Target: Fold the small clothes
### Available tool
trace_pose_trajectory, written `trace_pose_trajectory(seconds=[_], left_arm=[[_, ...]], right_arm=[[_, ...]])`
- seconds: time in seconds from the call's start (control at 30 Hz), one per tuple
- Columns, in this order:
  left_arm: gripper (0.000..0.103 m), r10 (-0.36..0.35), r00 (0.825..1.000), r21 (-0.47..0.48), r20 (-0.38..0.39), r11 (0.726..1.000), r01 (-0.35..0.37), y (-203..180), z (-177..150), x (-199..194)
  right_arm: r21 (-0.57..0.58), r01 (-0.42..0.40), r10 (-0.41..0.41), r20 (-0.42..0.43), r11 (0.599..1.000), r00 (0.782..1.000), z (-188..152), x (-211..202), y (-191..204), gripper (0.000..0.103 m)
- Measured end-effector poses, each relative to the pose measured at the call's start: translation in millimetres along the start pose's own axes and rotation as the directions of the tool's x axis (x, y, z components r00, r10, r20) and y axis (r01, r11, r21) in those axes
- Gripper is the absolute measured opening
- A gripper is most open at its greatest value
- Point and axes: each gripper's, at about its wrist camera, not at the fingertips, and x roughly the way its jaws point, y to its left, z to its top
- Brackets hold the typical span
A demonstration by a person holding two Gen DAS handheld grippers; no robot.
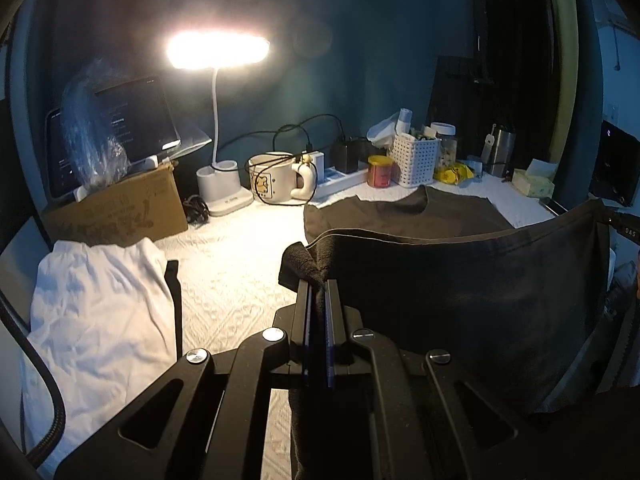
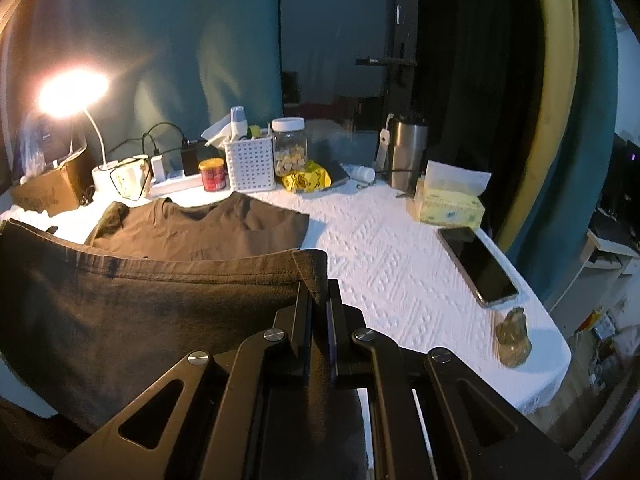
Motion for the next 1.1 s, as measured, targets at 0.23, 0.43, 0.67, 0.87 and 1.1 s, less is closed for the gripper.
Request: trace_pose_trajectory(seconds=[0.23,0.43,0.67,0.87,1.1], left_arm=[[0.004,0.004,1.000,0.002,0.016,1.000,-0.004,3.6,15.9,10.9],[0.004,0.017,0.999,0.008,0.027,1.000,-0.017,8.0,30.1,22.7],[0.004,0.028,0.999,0.009,0.034,1.000,-0.028,15.1,45.6,40.8],[0.004,0.033,0.999,0.020,0.031,0.999,-0.033,18.9,57.5,59.5],[0.004,0.044,0.999,0.033,0.029,0.998,-0.045,22.2,71.4,81.1]], right_arm=[[-0.004,-0.002,0.002,0.025,1.000,1.000,19.6,9.7,-0.4,0.007],[-0.008,-0.006,0.006,0.038,1.000,0.999,37.1,24.7,-0.7,0.007],[-0.021,-0.011,0.012,0.045,1.000,0.999,56.8,44.9,-3.0,0.007],[-0.031,-0.016,0.017,0.047,0.999,0.999,71.3,64.5,-5.1,0.007],[-0.042,-0.021,0.023,0.045,0.999,0.999,85.8,90.3,-4.4,0.007]])
